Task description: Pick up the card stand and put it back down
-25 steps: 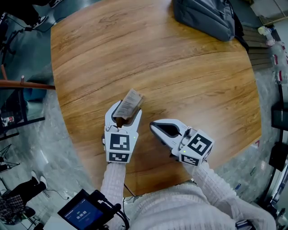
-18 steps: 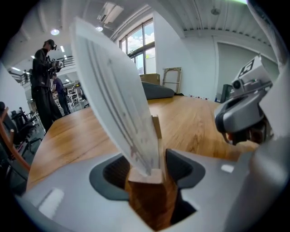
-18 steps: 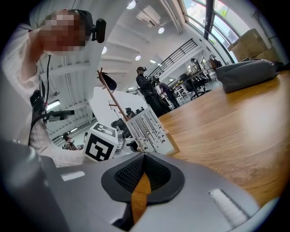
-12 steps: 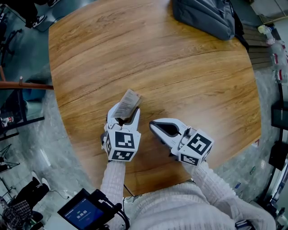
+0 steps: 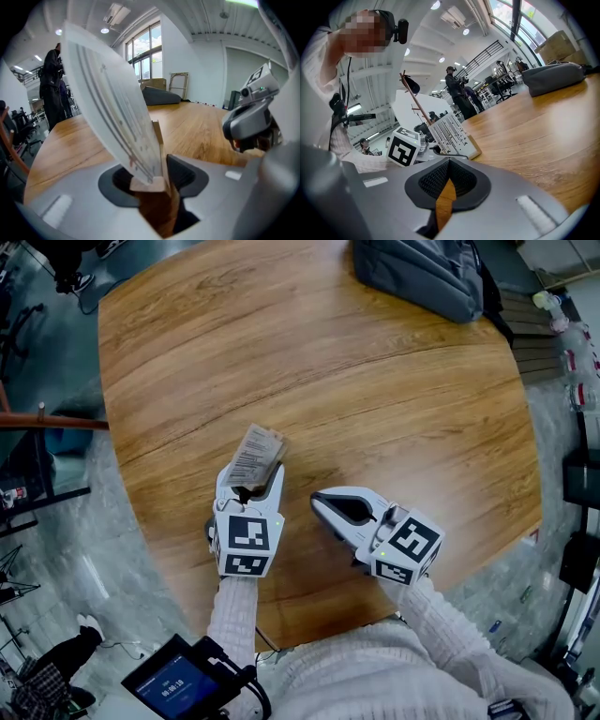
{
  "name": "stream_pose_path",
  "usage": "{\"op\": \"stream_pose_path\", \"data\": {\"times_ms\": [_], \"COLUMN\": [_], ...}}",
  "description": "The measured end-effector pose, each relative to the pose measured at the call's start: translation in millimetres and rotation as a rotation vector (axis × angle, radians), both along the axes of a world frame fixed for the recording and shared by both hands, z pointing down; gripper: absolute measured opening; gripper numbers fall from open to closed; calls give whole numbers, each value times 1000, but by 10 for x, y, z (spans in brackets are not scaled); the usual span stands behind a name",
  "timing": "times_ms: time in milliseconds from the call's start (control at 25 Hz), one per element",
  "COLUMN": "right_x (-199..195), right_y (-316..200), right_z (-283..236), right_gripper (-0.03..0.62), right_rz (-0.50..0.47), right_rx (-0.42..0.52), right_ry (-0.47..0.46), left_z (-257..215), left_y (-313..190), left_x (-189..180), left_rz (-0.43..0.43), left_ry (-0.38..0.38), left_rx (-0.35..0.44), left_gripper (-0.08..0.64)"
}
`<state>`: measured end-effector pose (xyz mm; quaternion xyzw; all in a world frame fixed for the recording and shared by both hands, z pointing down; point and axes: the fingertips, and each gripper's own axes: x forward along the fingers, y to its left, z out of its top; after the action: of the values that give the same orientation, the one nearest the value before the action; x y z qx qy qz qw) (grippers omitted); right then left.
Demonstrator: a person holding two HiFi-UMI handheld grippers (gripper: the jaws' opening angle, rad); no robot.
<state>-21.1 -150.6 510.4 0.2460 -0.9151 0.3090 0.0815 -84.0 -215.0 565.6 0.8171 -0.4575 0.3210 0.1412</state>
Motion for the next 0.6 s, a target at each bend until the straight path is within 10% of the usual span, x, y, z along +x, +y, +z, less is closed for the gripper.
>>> {"op": "stream_pose_path", "data": {"times_ms": [600], "right_x": [-24], "right_y": [120], "right_z": [-285], "right_gripper": [-2], "right_rz": [-12], "right_rx": [59], "right_ry": [-7], "left_z": [-621], "left_y": [95], "left_x": [-69], "left_rz": [-57], "left_ry": [114], "left_rx": [98], "left_gripper": [186]}}
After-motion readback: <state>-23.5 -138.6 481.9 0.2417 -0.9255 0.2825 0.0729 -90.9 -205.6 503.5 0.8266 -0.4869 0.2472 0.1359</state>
